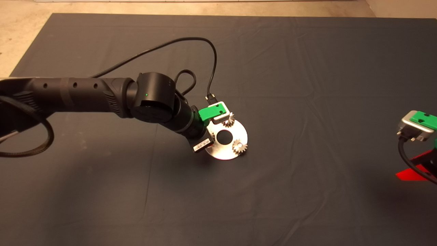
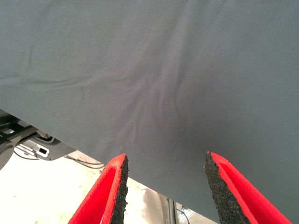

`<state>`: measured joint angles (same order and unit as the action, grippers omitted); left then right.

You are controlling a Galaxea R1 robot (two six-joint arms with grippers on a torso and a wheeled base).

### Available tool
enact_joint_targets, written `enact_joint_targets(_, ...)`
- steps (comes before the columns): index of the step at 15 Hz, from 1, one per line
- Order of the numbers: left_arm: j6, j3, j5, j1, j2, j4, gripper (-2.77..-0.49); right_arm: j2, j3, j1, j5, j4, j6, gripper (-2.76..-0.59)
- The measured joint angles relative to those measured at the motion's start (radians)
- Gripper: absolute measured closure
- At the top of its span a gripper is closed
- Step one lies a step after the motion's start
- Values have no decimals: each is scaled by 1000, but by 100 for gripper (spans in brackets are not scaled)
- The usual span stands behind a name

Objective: Install three planetary gears onto the carrier pins

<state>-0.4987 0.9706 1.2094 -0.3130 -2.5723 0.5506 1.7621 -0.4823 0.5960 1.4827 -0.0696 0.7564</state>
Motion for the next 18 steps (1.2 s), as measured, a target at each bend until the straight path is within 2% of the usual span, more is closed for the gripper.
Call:
enact_joint_targets(2, 2, 0, -9, 6, 4, 7, -55, 0, 0, 0, 1, 0, 0, -119)
enact_joint_targets(4, 4, 5, -11, 45, 4, 35, -55, 0, -1, 0, 3, 0, 0, -119)
enact_joint_targets(18, 7, 4, -24, 48, 13, 36, -55, 0, -1, 0, 1, 0, 0, -119)
